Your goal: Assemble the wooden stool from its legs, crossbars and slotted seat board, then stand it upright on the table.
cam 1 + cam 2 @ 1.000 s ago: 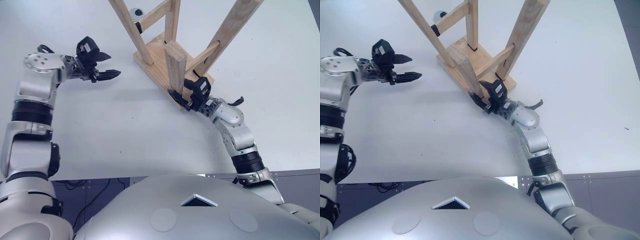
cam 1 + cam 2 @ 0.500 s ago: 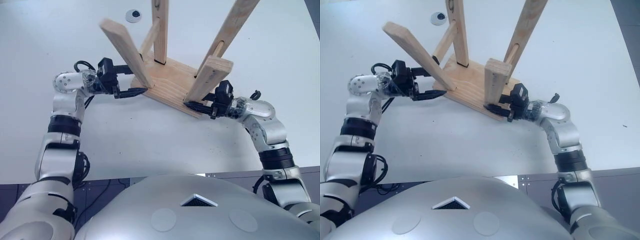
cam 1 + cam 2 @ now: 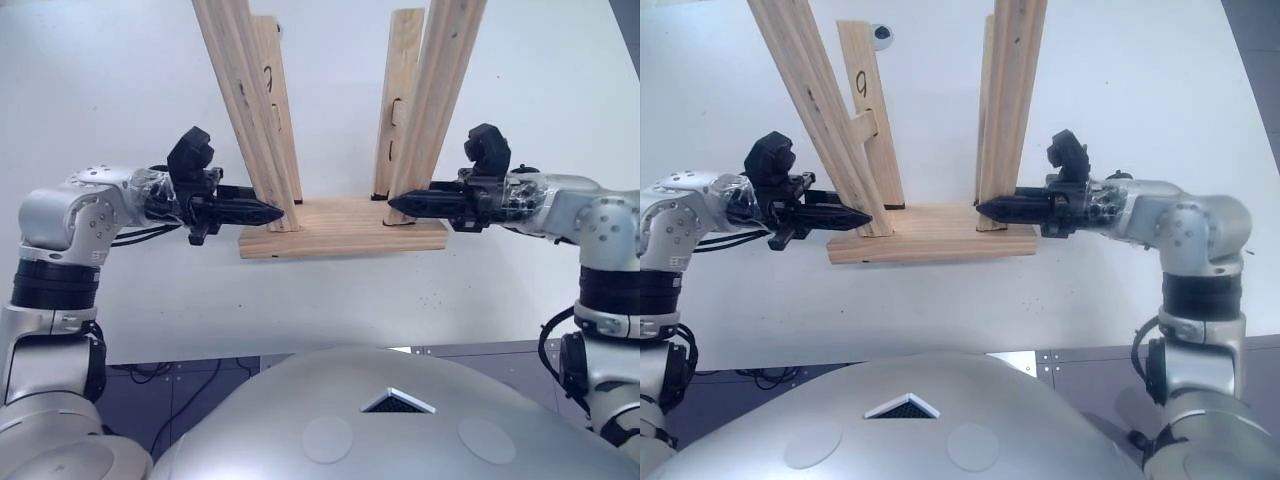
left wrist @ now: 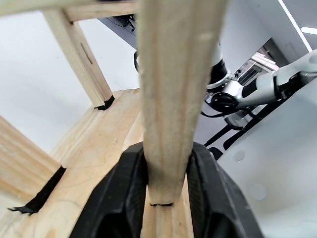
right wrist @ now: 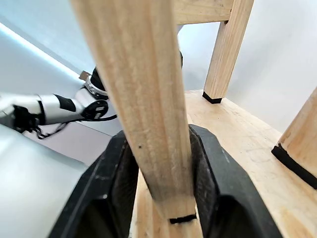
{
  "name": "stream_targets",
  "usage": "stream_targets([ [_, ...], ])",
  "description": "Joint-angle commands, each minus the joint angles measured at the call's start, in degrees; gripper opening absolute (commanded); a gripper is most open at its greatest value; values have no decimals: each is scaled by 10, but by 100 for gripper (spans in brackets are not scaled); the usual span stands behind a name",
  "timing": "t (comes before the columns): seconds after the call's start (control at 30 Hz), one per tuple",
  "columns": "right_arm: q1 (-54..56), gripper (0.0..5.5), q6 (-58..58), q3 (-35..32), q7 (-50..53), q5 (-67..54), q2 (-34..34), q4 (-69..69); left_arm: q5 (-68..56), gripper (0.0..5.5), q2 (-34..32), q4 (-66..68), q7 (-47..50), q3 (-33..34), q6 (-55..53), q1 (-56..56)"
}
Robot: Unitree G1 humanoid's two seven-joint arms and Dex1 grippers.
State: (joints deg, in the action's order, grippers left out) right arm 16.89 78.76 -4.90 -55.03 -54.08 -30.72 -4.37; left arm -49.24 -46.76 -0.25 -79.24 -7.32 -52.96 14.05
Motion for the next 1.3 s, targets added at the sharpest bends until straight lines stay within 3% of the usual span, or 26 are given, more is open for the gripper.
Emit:
stream_targets([
  [0.03, 90, 223, 134, -70, 156, 61, 64, 142, 7, 99, 0, 79, 48, -8, -124, 60],
  [0.1, 108, 275, 136, -88, 188, 69, 77, 164, 12, 157, 13, 134, 52, 10, -123, 81],
  [0.23, 123, 345, 135, -117, 224, 53, 96, 179, 47, 216, 24, 241, 39, 33, -63, 93],
  [0.4, 168, 448, 114, -217, 213, 35, 75, 268, 68, 307, 33, 330, 25, 76, -12, 107],
  [0.47, 165, 476, 80, -216, 193, 42, 54, 275, 82, 332, 42, 343, 39, 103, 42, 100],
  [0.53, 104, 515, -58, -147, 79, 88, -10, 212, 117, 365, 42, 306, 51, 112, 127, 66],
  [0.6, 19, 520, -228, -63, -69, 164, -93, 160, 135, 370, 29, 217, 22, 127, 212, -8],
  [0.7, -99, 520, -410, -19, -182, 246, -164, 110, 194, 370, 9, 152, -16, 123, 363, -96],
  [0.9, -138, 520, -697, 69, -188, 386, -131, 83, 229, 370, 68, 95, 0, 94, 456, -120],
  [1.17, -88, 520, -811, 111, -147, 414, -51, 146, 243, 370, 102, 140, 13, 88, 494, -85],
  [1.3, -63, 446, -784, 117, -147, 391, -25, 157, 232, 300, 101, 139, -14, 82, 485, -73],
])
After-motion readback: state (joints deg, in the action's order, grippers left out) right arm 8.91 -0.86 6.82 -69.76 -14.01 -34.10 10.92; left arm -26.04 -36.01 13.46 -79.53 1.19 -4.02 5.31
